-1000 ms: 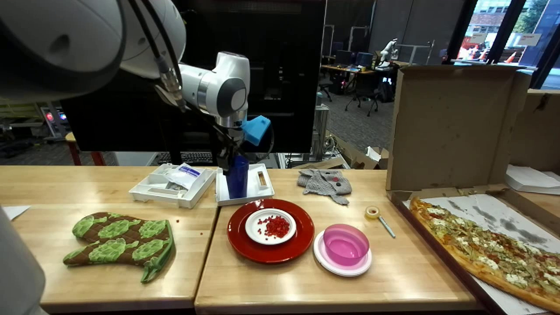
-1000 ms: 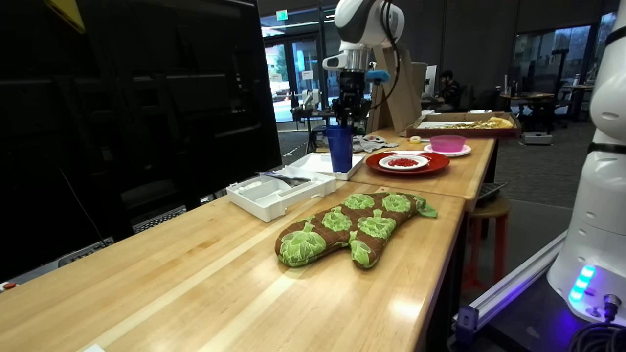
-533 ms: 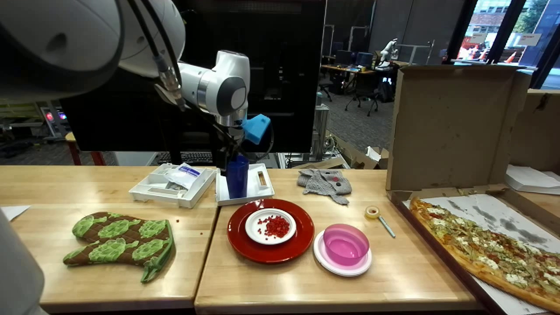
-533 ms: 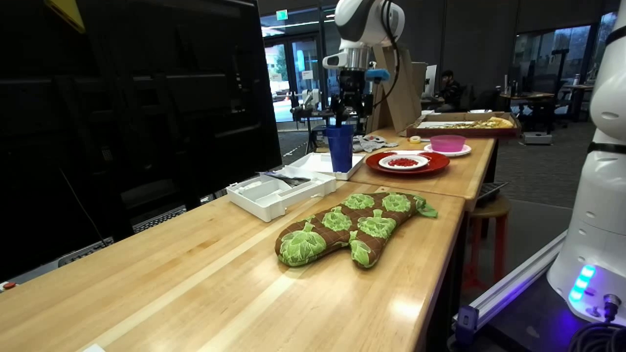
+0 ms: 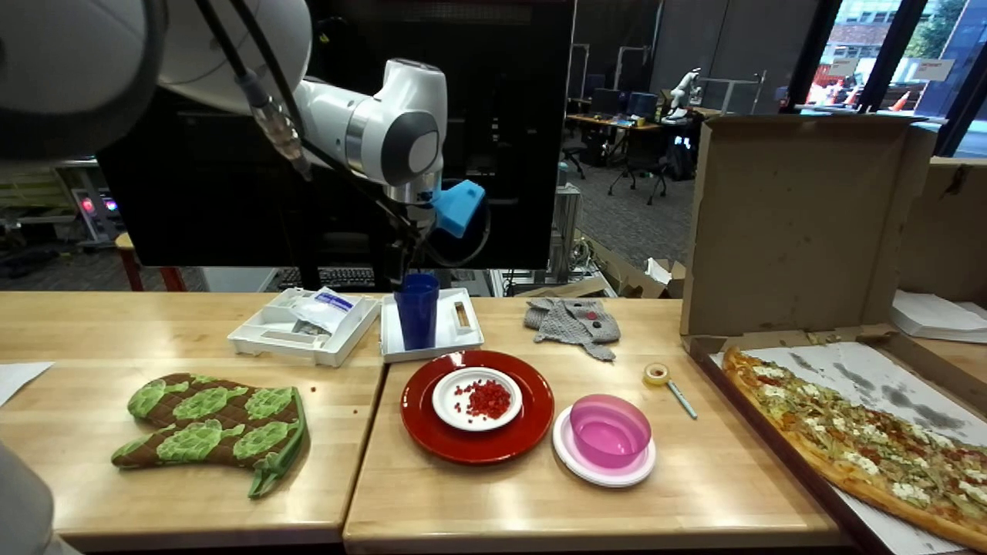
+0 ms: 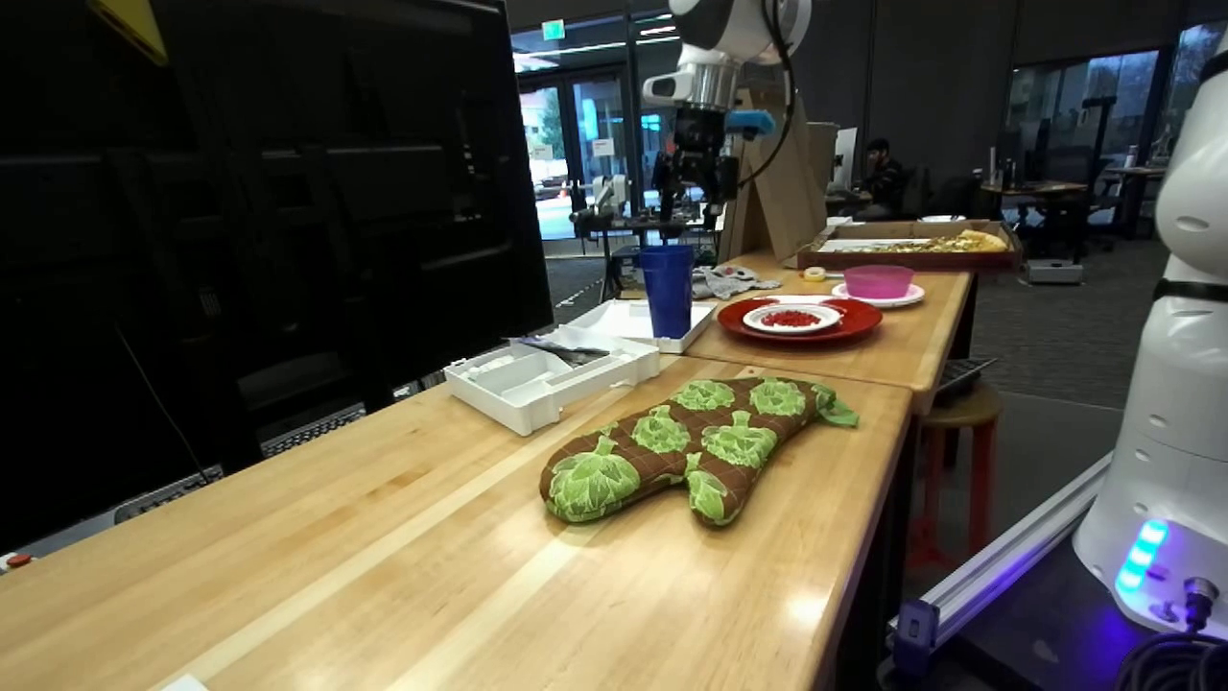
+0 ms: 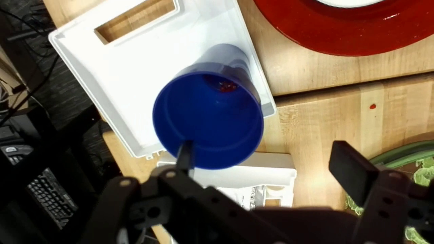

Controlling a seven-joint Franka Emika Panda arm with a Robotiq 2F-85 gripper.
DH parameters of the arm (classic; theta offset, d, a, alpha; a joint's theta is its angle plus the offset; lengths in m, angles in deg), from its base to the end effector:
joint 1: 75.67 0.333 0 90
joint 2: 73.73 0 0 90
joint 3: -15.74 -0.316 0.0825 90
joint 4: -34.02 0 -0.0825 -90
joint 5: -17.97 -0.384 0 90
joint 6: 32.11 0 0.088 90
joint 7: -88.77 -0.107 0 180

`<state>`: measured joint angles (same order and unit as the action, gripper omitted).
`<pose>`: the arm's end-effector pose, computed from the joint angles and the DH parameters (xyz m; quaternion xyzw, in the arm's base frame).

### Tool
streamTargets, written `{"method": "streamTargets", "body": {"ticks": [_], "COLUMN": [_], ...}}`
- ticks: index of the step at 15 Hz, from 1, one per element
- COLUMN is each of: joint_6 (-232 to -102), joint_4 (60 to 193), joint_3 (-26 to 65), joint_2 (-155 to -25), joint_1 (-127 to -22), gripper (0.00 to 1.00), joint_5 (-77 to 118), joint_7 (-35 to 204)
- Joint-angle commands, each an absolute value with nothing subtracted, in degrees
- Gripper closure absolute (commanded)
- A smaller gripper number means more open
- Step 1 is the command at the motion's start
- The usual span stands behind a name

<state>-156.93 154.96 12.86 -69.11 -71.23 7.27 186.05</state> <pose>0.5353 0.0763 0.4660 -0.6448 -0.7568 -0.1075 0.0032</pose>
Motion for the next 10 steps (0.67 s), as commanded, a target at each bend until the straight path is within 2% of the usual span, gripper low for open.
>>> {"method": "streamTargets", "body": {"ticks": [1,10], "joint_6": [-157.9,-158.3], "joint_4": [157.4,159.1], "joint_3": [15.4,23.7], "joint_2": [-64.8,-65.3], "joint_1": [-72.6,-78.6], "gripper": [0.00,0.00], "joint_5": [4.2,0.4], "joint_7": [187.0,183.0]}}
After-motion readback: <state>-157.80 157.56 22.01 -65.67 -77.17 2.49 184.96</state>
